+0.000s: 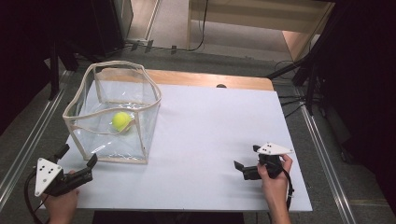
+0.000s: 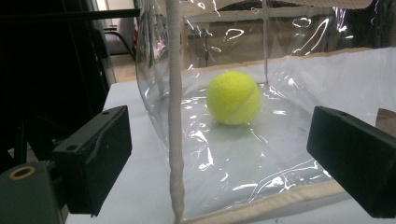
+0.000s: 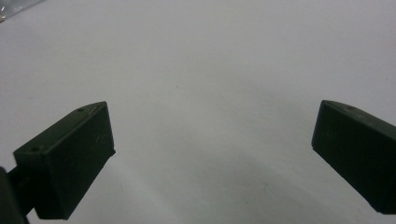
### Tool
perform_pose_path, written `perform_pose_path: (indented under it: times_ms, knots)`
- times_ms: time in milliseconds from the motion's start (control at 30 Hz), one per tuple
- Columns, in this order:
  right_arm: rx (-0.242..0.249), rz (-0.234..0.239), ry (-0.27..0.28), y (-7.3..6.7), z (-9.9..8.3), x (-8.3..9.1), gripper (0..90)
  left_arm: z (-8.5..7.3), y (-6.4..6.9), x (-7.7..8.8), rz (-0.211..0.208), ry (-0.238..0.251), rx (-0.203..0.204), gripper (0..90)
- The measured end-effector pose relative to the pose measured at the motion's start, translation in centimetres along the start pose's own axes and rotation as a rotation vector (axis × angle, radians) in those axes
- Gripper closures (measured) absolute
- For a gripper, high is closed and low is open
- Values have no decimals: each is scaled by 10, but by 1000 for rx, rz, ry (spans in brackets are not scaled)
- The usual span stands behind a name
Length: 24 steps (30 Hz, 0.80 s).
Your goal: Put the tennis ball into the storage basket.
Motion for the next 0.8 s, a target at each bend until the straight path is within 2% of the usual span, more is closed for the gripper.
perform_pose_path:
  times_ms: [800]
  knots:
    - [-66, -52, 35, 23, -28, 30, 0, 0, 1, 0, 0, -2, -7, 69]
Point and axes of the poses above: each handheld gripper's, and its own axes: x roughly backward along the jaws, z roughly out of its top, y roughly to its right, the point moved 1 cm from there along -x, roughly forward along the jaws, and after that the axes turned 6 degrees about -x, right-handed, at the moved point
